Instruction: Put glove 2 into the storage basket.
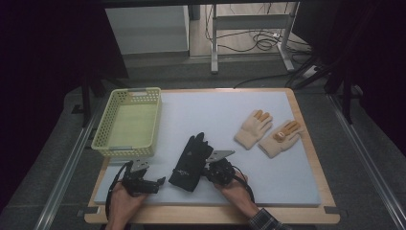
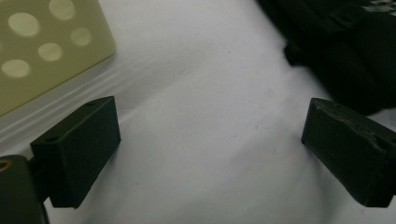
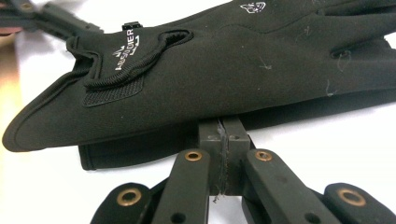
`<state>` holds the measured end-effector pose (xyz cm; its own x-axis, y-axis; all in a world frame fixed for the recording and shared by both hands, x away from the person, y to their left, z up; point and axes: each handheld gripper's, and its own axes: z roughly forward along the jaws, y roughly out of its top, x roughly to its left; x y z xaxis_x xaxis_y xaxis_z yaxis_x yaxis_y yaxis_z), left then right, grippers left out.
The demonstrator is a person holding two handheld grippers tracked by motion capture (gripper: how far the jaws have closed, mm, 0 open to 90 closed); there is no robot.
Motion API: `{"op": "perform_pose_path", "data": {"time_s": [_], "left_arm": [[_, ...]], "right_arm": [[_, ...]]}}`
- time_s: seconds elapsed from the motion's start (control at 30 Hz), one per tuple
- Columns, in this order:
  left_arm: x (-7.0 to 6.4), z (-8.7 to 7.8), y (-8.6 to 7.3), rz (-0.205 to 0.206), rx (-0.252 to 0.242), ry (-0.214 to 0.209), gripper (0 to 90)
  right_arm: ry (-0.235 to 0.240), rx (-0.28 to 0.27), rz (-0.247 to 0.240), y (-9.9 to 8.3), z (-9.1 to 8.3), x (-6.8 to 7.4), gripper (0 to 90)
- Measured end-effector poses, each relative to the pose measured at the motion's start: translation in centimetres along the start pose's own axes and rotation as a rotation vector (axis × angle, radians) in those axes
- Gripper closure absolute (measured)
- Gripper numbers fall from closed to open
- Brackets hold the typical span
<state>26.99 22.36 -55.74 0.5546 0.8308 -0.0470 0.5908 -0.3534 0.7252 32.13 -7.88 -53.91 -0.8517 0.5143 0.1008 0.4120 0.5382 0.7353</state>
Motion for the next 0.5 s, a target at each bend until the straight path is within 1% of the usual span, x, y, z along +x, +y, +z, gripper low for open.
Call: {"op": "perform_pose_path", "data": {"time_s": [0.17,0.23,0.27,0.33,0.5], "left_arm": [[-0.1,0.0,0.0,-0.003,-0.003,0.004,4.4],[-0.1,0.0,-0.1,-0.004,-0.004,0.005,4.3],[-0.1,0.0,-0.1,-0.004,-0.005,0.005,4.3],[-0.1,0.0,-0.1,-0.005,-0.006,0.005,4.3],[-0.2,0.1,-0.1,-0.011,-0.009,0.010,4.1]], "right_arm": [[-0.016,0.001,-0.011,0.9,0.9,-0.3,88.3],[-0.017,0.003,-0.008,1.0,1.0,-0.4,88.1],[-0.020,0.005,-0.017,1.0,1.0,-0.3,87.4],[-0.021,0.011,-0.029,1.0,0.7,-0.3,82.4],[-0.047,-0.017,-0.047,0.8,-1.0,-0.6,68.5]]}}
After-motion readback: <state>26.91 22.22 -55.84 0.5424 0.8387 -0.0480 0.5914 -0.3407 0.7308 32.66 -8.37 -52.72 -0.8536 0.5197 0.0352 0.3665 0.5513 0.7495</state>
